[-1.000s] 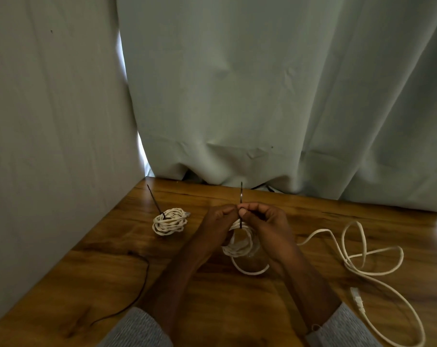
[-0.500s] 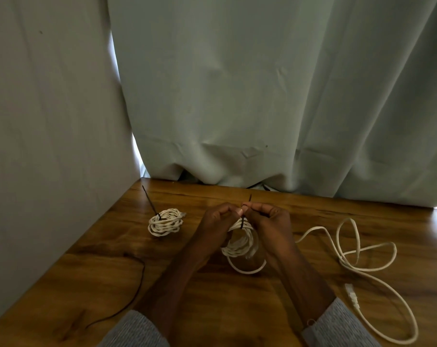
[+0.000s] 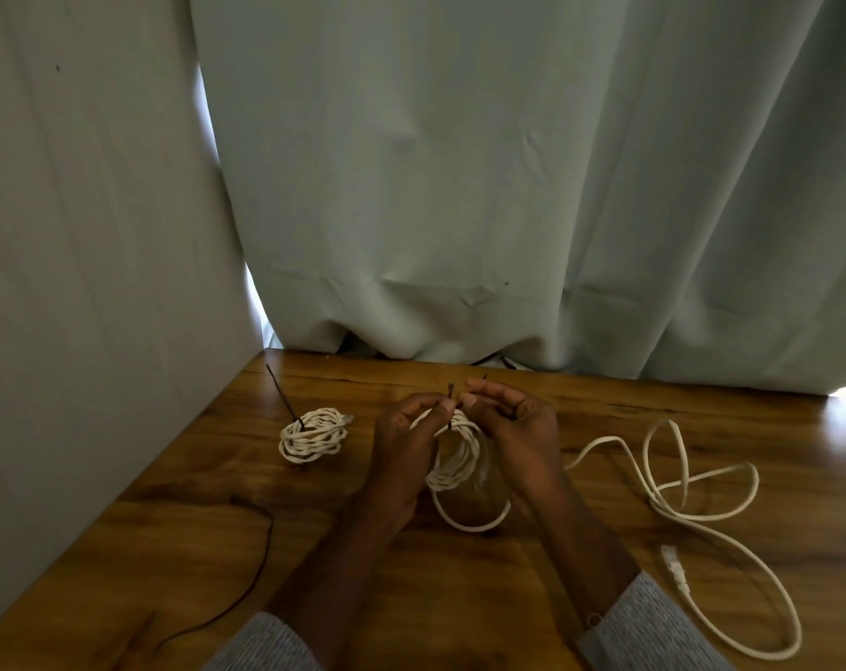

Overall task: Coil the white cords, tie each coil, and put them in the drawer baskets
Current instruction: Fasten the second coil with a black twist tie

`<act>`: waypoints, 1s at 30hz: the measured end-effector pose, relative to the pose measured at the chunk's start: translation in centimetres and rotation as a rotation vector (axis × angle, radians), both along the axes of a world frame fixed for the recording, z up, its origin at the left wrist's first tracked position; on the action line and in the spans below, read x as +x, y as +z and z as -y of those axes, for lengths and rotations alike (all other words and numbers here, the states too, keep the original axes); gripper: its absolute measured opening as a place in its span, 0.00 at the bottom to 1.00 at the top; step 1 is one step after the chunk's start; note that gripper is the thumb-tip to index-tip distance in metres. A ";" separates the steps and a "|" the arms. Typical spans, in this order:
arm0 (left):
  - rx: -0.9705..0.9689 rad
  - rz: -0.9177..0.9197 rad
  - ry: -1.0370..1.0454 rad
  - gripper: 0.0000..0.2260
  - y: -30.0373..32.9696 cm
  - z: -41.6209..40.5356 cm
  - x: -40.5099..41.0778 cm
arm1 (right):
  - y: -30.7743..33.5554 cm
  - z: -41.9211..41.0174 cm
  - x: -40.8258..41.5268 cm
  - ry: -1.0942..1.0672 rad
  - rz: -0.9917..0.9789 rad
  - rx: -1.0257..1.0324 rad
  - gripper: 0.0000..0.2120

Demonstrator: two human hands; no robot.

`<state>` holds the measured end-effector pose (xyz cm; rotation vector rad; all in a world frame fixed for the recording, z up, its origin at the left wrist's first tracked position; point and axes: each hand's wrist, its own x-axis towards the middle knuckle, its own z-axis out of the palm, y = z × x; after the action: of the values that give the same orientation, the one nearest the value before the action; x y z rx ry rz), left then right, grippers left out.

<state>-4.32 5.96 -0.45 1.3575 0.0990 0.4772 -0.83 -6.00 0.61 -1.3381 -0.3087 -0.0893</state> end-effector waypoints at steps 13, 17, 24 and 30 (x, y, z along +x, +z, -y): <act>-0.091 0.044 -0.171 0.04 1.2 0.5 -1.4 | 0.1 0.0 0.6 -0.044 0.055 0.227 0.11; -0.079 0.053 -0.192 0.05 1.5 0.5 -1.7 | -0.1 0.4 0.9 -0.044 0.183 0.119 0.13; -0.065 0.061 -0.196 0.06 1.9 0.3 -2.0 | -0.7 0.7 1.4 -0.114 0.445 -0.117 0.10; -0.055 0.036 -0.199 0.05 1.7 0.1 -1.9 | -0.9 0.7 1.6 -0.101 0.488 -0.134 0.13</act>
<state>-6.24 5.90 1.30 1.2893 -0.0521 0.3295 0.77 -6.69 -0.31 -1.4546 -0.6672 -0.4921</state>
